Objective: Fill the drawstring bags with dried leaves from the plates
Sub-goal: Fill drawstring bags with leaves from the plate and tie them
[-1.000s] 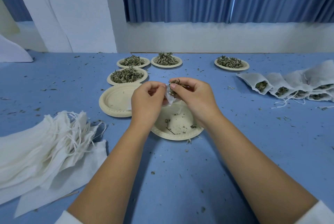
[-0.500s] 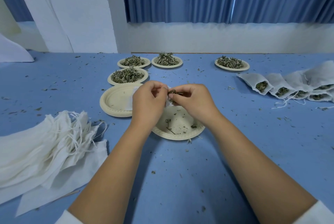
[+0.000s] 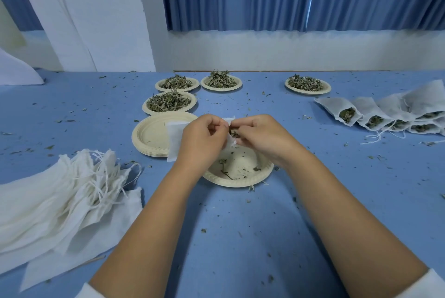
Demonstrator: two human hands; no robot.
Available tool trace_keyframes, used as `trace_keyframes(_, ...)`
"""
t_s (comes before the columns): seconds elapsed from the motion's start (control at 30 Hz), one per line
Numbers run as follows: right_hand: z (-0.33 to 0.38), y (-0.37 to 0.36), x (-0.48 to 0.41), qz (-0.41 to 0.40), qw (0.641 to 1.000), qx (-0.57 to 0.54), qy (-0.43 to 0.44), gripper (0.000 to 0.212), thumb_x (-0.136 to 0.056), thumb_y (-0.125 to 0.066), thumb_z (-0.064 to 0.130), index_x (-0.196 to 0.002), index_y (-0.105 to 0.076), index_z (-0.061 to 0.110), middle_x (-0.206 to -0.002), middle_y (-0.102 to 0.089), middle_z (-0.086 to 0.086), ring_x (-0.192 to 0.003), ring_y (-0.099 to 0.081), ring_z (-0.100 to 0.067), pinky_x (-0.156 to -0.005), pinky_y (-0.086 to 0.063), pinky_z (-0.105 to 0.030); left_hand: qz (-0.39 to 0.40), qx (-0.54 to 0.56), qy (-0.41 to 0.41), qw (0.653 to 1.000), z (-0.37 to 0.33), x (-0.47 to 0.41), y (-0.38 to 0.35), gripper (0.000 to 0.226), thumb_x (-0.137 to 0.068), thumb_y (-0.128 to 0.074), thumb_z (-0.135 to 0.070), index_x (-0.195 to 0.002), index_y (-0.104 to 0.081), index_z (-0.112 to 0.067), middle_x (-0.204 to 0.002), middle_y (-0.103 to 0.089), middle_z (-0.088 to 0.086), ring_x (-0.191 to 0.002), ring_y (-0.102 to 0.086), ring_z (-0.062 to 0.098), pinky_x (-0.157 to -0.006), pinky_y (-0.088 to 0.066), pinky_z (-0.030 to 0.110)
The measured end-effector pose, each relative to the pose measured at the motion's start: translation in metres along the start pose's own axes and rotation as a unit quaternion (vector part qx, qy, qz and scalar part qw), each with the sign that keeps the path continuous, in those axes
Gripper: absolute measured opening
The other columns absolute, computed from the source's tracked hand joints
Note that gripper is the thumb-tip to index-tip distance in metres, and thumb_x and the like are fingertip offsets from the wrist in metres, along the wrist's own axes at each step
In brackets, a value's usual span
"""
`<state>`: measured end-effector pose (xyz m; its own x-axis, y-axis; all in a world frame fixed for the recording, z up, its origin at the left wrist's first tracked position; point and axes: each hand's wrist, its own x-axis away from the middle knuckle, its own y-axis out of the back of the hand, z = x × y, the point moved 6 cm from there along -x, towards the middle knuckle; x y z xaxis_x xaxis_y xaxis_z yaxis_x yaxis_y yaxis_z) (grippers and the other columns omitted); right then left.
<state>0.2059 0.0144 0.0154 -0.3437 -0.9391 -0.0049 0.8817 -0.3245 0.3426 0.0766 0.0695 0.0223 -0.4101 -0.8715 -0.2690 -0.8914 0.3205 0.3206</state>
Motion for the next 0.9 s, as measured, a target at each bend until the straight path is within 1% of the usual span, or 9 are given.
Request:
trace_keyframes(0.1, 0.004, -0.001, 0.0, 0.01, 0.997, -0.079, 0.012, 0.045, -0.088, -0.036, -0.012, -0.109, -0.071, 0.008, -0.117, -0.069, -0.011, -0.097, -0.071, -0.012, -0.098, -0.051, -0.029, -0.015, 0.039, 0.02, 0.999, 0.001, 0.0, 0.003, 0.011, -0.094, -0.057, -0.011, -0.092, -0.068, -0.007, -0.077, -0.072, 0.01, -0.077, -0.071, 0.027, -0.081, -0.059, 0.047)
trace_keyframes(0.17, 0.008, -0.001, 0.002, -0.024, 0.998, -0.038, 0.053, 0.041, -0.09, -0.045, -0.01, -0.102, -0.074, 0.015, -0.106, -0.074, -0.009, -0.091, -0.072, -0.014, -0.093, -0.055, -0.03, -0.014, 0.064, 0.029, 0.997, 0.001, 0.0, 0.003, 0.011, -0.094, -0.058, -0.01, -0.09, -0.068, -0.007, -0.07, -0.071, 0.006, -0.072, -0.07, 0.025, -0.078, -0.061, 0.042)
trace_keyframes(0.23, 0.012, 0.001, 0.005, -0.076, 0.993, 0.004, 0.093, 0.032, -0.088, -0.061, -0.003, -0.084, -0.076, 0.025, -0.087, -0.076, 0.004, -0.085, -0.073, -0.013, -0.085, -0.058, -0.03, -0.002, 0.079, 0.028, 0.996, 0.0, 0.0, 0.001, 0.012, -0.094, -0.058, -0.009, -0.087, -0.067, -0.008, -0.06, -0.068, -0.004, -0.063, -0.067, 0.014, -0.07, -0.062, 0.032)
trace_keyframes(0.33, 0.015, 0.004, 0.008, -0.131, 0.982, 0.038, 0.128, 0.031, -0.081, -0.072, 0.005, -0.071, -0.07, 0.035, -0.066, -0.069, 0.019, -0.067, -0.066, 0.003, -0.069, -0.055, -0.018, 0.014, 0.094, 0.021, 0.995, -0.004, 0.001, 0.0, 0.013, -0.095, -0.057, -0.007, -0.086, -0.067, -0.008, -0.054, -0.064, -0.009, -0.053, -0.061, 0.003, -0.064, -0.061, 0.026)
trace_keyframes(0.43, 0.021, 0.009, 0.011, -0.161, 0.973, 0.071, 0.152, 0.026, -0.079, -0.072, 0.005, -0.072, -0.069, 0.03, -0.065, -0.066, 0.016, -0.057, -0.057, 0.004, -0.06, -0.048, -0.01, 0.014, 0.112, 0.021, 0.993, -0.005, 0.002, 0.001, 0.012, -0.094, -0.057, -0.007, -0.087, -0.067, -0.007, -0.055, -0.065, -0.008, -0.053, -0.061, 0.004, -0.066, -0.061, 0.029)
trace_keyframes(0.53, 0.025, 0.013, 0.013, -0.162, 0.973, 0.079, 0.145, 0.026, -0.082, -0.065, 0.006, -0.076, -0.07, 0.031, -0.074, -0.07, 0.01, -0.062, -0.06, -0.004, -0.064, -0.051, -0.015, -0.01, 0.122, 0.024, 0.992, -0.004, 0.001, 0.004, 0.012, -0.095, -0.058, -0.008, -0.086, -0.067, -0.008, -0.056, -0.066, -0.007, -0.055, -0.062, 0.006, -0.069, -0.062, 0.03)
trace_keyframes(0.67, 0.037, 0.015, 0.019, -0.174, 0.962, 0.1, 0.184, 0.026, -0.081, -0.061, 0.009, -0.071, -0.07, 0.031, -0.075, -0.071, 0.014, -0.068, -0.062, -0.013, -0.063, -0.047, -0.012, -0.047, 0.143, 0.038, 0.988, -0.001, -0.001, 0.011, 0.013, -0.094, -0.059, -0.009, -0.086, -0.068, -0.011, -0.059, -0.066, -0.005, -0.055, -0.062, 0.005, -0.061, -0.058, 0.024)
trace_keyframes(0.8, 0.04, 0.008, 0.022, -0.155, 0.961, 0.1, 0.204, 0.016, -0.079, -0.065, 0.013, -0.075, -0.073, 0.026, -0.074, -0.07, 0.015, -0.067, -0.062, -0.012, -0.066, -0.049, -0.016, -0.054, 0.163, 0.05, 0.984, 0.001, -0.003, 0.013, 0.012, -0.093, -0.06, -0.009, -0.086, -0.069, -0.012, -0.062, -0.066, -0.004, -0.056, -0.062, 0.004, -0.058, -0.055, 0.021)
trace_keyframes(0.9, 0.038, 0.005, 0.022, -0.137, 0.963, 0.107, 0.208, 0.015, -0.08, -0.068, 0.015, -0.078, -0.074, 0.028, -0.076, -0.07, 0.019, -0.067, -0.061, -0.007, -0.064, -0.046, -0.009, -0.054, 0.17, 0.053, 0.982, 0.002, -0.003, 0.014, 0.011, -0.093, -0.06, -0.009, -0.088, -0.069, -0.009, -0.06, -0.066, -0.007, -0.055, -0.062, 0.004, -0.056, -0.053, 0.019)
